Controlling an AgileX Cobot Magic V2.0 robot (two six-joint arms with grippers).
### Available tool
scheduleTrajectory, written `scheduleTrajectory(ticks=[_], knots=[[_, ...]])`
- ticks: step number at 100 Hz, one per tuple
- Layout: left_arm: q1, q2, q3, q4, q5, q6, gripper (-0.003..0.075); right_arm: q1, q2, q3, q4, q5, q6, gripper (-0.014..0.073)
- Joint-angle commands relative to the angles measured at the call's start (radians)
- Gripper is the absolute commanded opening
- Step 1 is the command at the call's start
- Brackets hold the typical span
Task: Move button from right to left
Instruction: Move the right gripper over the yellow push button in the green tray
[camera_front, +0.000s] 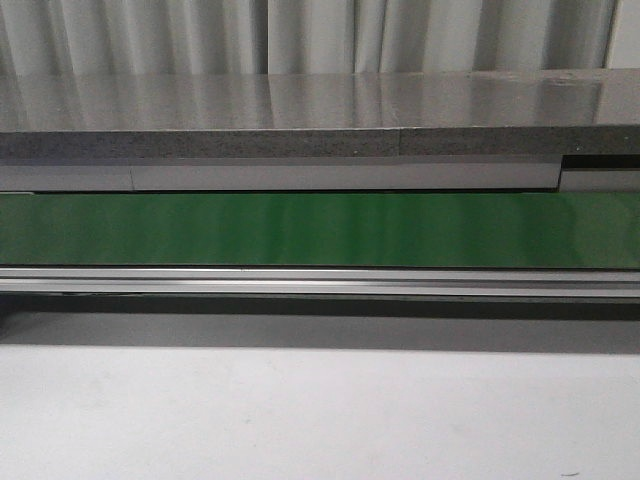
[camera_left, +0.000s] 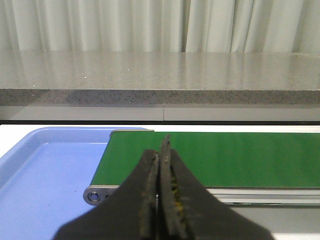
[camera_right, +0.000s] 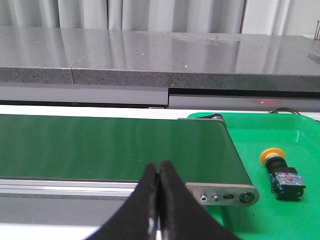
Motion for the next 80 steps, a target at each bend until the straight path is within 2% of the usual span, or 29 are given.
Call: scheduleTrajectory(ticks=[1, 68, 80], knots=[[0.003, -0.033, 0.045, -0.009, -0.089, -0.001, -0.002, -0.006, -0.009, -0.015, -0.004, -0.083, -0.002, -0.0057], [0.003, -0.033, 0.045, -0.009, -0.089, -0.001, -0.002, -0.006, -0.009, -0.015, -0.005, -0.092, -0.003, -0.0057], [0.003, -0.033, 0.045, -0.009, -0.093, -0.001, -0.002, -0.006, -0.009, -0.027, -0.002, -0.146, -0.003, -0.0057]])
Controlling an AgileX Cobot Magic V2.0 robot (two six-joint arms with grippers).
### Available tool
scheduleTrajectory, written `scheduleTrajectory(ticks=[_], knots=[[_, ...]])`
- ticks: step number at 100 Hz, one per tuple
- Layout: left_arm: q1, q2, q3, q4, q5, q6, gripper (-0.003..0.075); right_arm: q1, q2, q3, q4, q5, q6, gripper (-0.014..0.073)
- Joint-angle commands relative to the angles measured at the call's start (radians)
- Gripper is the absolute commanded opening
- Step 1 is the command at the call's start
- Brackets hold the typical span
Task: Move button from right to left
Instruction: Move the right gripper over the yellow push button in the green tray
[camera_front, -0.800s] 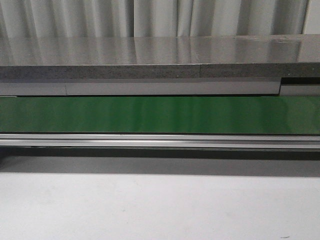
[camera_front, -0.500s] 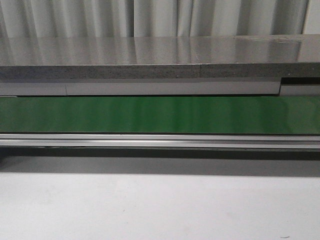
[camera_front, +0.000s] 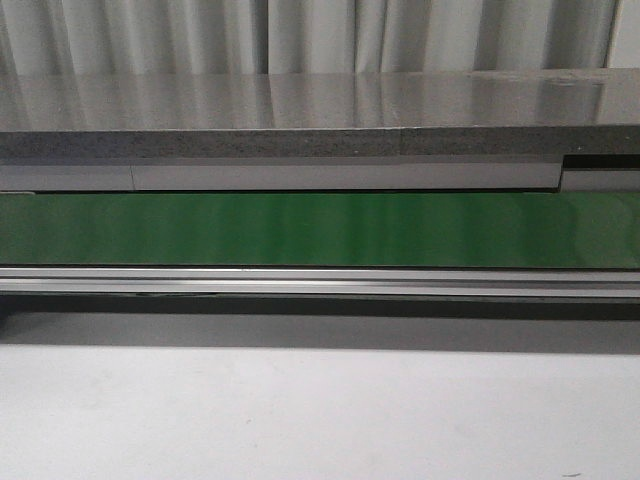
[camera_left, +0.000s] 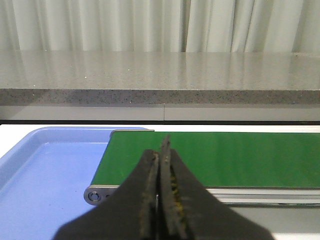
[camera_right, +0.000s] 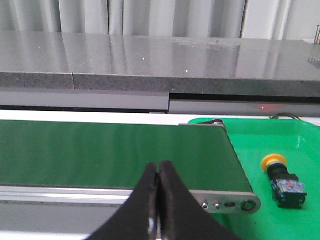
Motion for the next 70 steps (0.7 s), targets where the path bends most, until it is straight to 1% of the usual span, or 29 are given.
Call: scheduleTrajectory(ticks=[1, 6, 20, 36, 57, 70], knots=[[0.003, -0.033, 0.045, -0.009, -0.092, -0.001, -0.002, -0.006, -0.009, -0.029, -0.002, -0.108, -0.003, -0.0057], [0.003, -0.033, 0.045, -0.009, -0.093, -0.001, -0.002, -0.006, -0.005, -0.051, 0.012, -0.086, -0.002, -0.0057], [0.003, -0.033, 0.045, -0.009, -0.095, -0.001, -0.002, -0.014, 0.017, -0.162, 0.031, 0.072, -0.002, -0.0057], [0.003, -0.033, 0.045, -0.009, -0.095, -0.001, -0.002, -0.036, 0.1, -0.304, 0.031, 0.149, -0.002, -0.0057], [0.003, -0.033, 0.045, -0.009, -0.095, -0.001, -0.002, -0.048, 0.307, -0.528, 0.029, 0.335, -0.002, -0.0057], [0.003, -0.033, 0.045, -0.009, -0.095, -0.001, -0.002, -0.048, 0.445, -0.644, 0.029, 0.39, 0.0, -0.0057]])
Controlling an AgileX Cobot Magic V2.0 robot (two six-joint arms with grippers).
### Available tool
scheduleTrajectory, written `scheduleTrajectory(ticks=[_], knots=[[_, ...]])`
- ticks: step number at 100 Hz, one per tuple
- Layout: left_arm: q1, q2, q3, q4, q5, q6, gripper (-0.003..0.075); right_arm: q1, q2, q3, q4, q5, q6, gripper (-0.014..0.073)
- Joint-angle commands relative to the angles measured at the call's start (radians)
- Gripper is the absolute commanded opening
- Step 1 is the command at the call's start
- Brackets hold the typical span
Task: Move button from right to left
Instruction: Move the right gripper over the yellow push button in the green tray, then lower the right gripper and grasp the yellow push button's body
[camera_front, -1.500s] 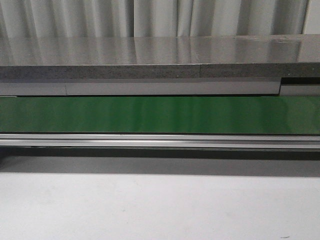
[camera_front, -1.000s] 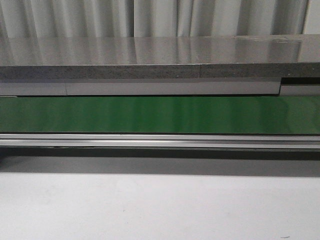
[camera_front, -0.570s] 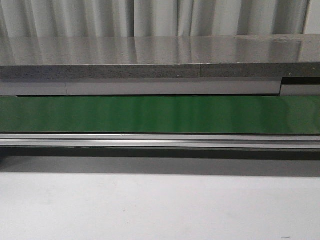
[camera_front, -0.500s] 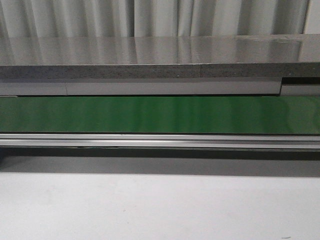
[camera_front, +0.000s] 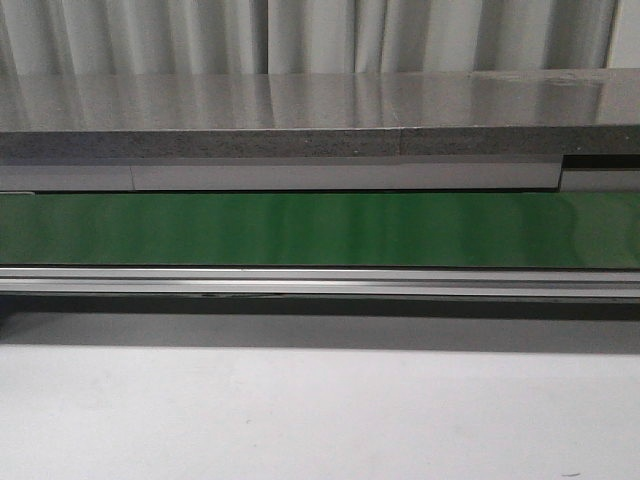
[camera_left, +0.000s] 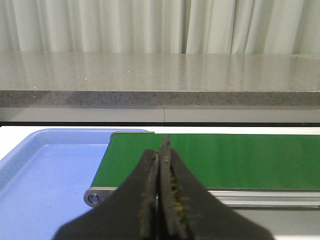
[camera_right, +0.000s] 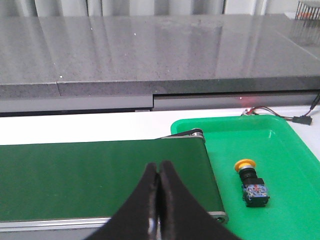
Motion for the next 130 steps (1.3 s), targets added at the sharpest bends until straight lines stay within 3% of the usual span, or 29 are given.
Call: scheduleTrajectory(ticks=[1, 25, 51, 106, 118, 130], knots=[[0.003, -0.033, 0.045, -0.009, -0.087, -0.001, -0.002, -0.008, 0.096, -0.101, 0.0, -0.025, -0.001, -0.0057], [0.003, -0.033, 0.045, -0.009, -0.087, -0.001, -0.002, -0.023, 0.347, -0.297, -0.004, 0.053, 0.007, -0.0057], [0.003, -0.033, 0.045, -0.009, -0.087, -0.001, -0.002, -0.169, 0.573, -0.463, -0.007, 0.159, 0.007, -0.0057], [0.003, -0.033, 0.045, -0.009, -0.087, -0.001, -0.002, -0.479, 0.964, -0.508, 0.027, 0.102, 0.007, -0.0044], [0.003, -0.033, 0.045, -0.009, -0.087, -0.001, -0.002, -0.492, 1.04, -0.537, 0.028, 0.103, 0.003, 0.0086], [0.003, -0.033, 0.045, -0.009, -0.087, -0.001, -0.002, -0.492, 1.117, -0.563, 0.028, 0.102, 0.002, 0.0395]])
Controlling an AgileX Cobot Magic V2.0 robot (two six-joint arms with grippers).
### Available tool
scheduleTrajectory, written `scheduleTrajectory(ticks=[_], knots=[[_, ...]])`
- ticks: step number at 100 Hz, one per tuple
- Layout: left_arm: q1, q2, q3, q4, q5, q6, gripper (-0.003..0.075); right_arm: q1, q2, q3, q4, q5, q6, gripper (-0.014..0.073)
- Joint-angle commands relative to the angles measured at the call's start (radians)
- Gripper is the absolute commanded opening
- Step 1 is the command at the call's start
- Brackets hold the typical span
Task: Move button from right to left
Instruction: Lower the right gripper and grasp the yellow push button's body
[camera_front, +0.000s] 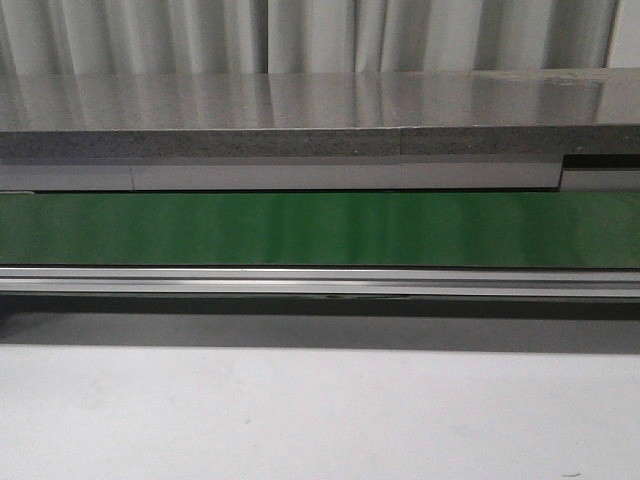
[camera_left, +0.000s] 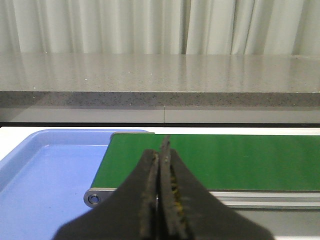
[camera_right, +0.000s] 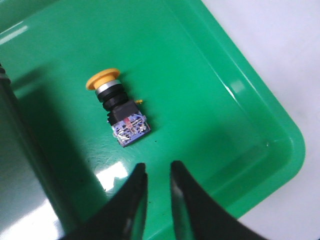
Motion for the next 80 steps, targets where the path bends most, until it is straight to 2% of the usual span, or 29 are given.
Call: scheduleTrajectory(ticks=[1, 7, 12, 16, 51, 80], knots=[[0.003, -0.033, 0.045, -0.009, -0.087, -0.001, -0.002, -0.006, 0.016, -0.048, -0.001, -0.053, -0.004, 0.0414], [0.003, -0.033, 0.045, -0.009, -0.087, -0.001, -0.002, -0.006, 0.045, -0.06, -0.002, -0.061, -0.013, 0.0564], [0.003, -0.033, 0.045, -0.009, -0.087, -0.001, -0.002, -0.006, 0.072, -0.074, -0.002, -0.069, -0.034, 0.0641], [0.003, -0.033, 0.045, -0.009, -0.087, -0.001, -0.002, -0.006, 0.089, -0.084, -0.002, -0.076, -0.063, 0.0667], [0.003, -0.033, 0.045, -0.009, -0.087, -0.001, -0.002, -0.006, 0.247, -0.144, 0.033, -0.074, -0.309, 0.0624], [0.003, -0.033, 0.045, -0.009, -0.087, -0.001, -0.002, -0.006, 0.349, -0.167, 0.036, -0.082, -0.37, 0.0624]])
